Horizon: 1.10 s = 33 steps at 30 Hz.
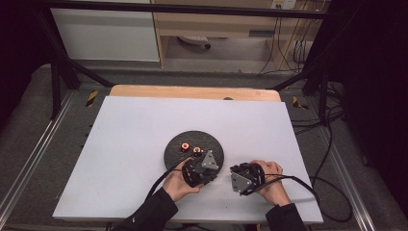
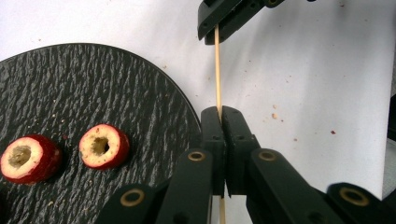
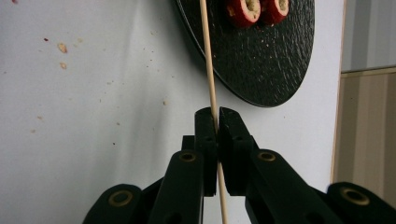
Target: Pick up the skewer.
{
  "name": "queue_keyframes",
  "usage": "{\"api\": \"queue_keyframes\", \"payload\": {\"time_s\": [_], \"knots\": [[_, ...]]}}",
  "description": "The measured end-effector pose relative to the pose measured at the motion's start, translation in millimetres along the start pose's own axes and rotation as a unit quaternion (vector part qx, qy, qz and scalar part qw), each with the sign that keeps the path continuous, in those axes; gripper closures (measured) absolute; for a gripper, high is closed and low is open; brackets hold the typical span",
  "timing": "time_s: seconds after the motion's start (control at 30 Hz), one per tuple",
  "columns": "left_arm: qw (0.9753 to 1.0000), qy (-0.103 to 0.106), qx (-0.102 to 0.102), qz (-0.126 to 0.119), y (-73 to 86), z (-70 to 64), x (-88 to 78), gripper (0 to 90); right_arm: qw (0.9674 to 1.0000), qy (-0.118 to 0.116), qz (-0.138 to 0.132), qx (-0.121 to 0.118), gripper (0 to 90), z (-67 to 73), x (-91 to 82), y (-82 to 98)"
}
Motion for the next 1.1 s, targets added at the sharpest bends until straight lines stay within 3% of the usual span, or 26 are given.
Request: {"api": "queue_keyframes", "payload": {"time_s": [0.27,0.4,0.47,0.5,0.53,0.57,0.63,0.73,0.9,1.1], "knots": [[1.0000,0.000,-0.003,0.000,0.3,3.5,-3.6,87.0,1.0000,0.002,-0.003,-0.002,88.7,-0.2,-0.8,-0.9],[0.9999,-0.005,-0.008,0.003,0.7,8.0,-8.0,77.4,1.0000,0.006,0.001,0.005,89.2,-1.1,-0.8,-0.8],[0.9998,-0.004,-0.009,0.016,3.0,10.3,-11.2,70.3,0.9999,0.007,0.004,0.006,89.2,-2.2,-1.7,1.1],[0.9991,0.004,-0.009,0.041,6.9,12.3,-13.5,66.9,0.9999,0.008,0.009,0.005,89.2,-2.9,-2.7,1.8],[0.9991,0.004,-0.009,0.041,6.9,12.3,-13.5,66.4,0.9999,0.009,0.009,0.002,89.2,-3.5,-2.9,1.6],[0.9984,-0.008,-0.005,0.056,9.4,15.8,-16.4,66.1,0.9999,0.010,0.012,-0.003,89.3,-4.0,-3.0,1.6],[0.9975,0.000,-0.004,0.070,11.2,16.9,-17.6,65.4,0.9996,0.011,0.022,-0.014,89.2,-4.1,-2.7,0.8],[0.9967,-0.001,0.000,0.081,12.2,17.8,-18.2,68.9,0.9993,0.009,0.028,-0.023,89.2,-4.3,-1.6,-1.3],[0.9938,0.015,0.005,0.110,15.6,15.4,-13.5,76.3,0.9983,0.010,0.039,-0.042,89.2,-6.5,-0.7,-5.5],[0.9924,0.018,0.014,0.121,15.2,11.8,-9.4,86.0,0.9980,0.008,0.040,-0.049,89.1,-6.0,-0.6,-7.3]]}}
Point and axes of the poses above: each handheld gripper's, and its own axes: x roughly forward along the jaws, y roughly out of its underside, z roughly to its left, the point moved 7 cm from there along x, roughly forward along the jaws, and after that the axes turned 3 degrees about z, right-handed, at the moved point
